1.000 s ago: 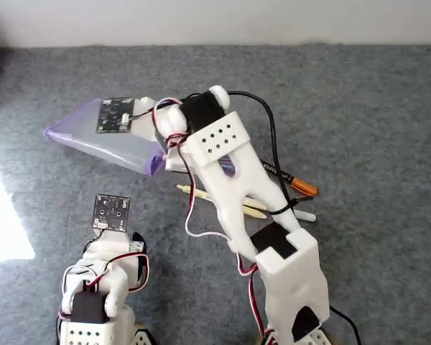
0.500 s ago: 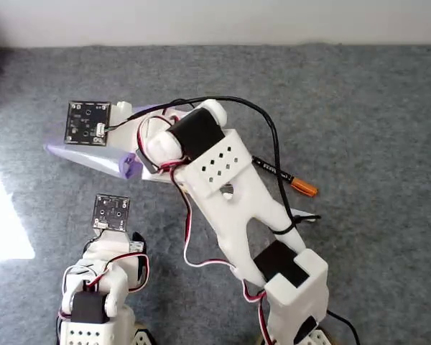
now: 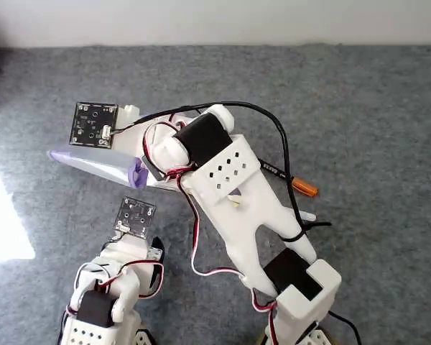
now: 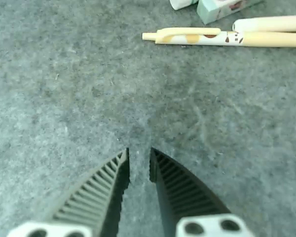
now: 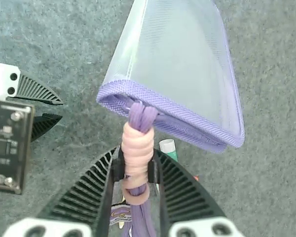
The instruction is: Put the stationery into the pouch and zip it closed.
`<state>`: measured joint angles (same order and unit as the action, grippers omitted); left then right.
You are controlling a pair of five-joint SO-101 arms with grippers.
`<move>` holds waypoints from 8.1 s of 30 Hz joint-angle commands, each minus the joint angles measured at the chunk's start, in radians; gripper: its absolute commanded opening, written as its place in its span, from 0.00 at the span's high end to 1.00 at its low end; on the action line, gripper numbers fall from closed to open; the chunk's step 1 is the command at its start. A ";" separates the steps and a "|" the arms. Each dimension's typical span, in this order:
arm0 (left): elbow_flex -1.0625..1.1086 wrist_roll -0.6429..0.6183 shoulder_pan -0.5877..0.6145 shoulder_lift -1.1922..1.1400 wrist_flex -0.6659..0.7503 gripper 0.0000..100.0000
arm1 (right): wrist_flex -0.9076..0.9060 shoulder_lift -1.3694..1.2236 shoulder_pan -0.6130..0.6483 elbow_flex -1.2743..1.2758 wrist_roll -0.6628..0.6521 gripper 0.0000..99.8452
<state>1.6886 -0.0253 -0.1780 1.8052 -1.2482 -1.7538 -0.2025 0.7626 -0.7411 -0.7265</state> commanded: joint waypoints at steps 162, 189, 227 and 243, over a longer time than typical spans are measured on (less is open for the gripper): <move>-0.725 -0.100 0.491 0.000 -0.253 0.99 | -0.045 0.634 -0.401 0.324 0.233 0.78; -0.748 -0.307 0.549 0.000 -0.313 0.99 | 0.188 0.107 -0.636 0.582 0.193 0.78; -0.736 -0.307 0.551 0.002 -0.333 0.99 | -0.050 -0.906 -0.538 -0.537 -0.005 0.99; -0.832 -0.307 0.551 -0.107 -0.342 0.99 | -0.044 -0.093 -0.526 0.091 0.169 0.99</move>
<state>0.9459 -0.3199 0.3652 1.7868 -1.5827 -1.7538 -0.5493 0.2087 -0.7702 -0.6421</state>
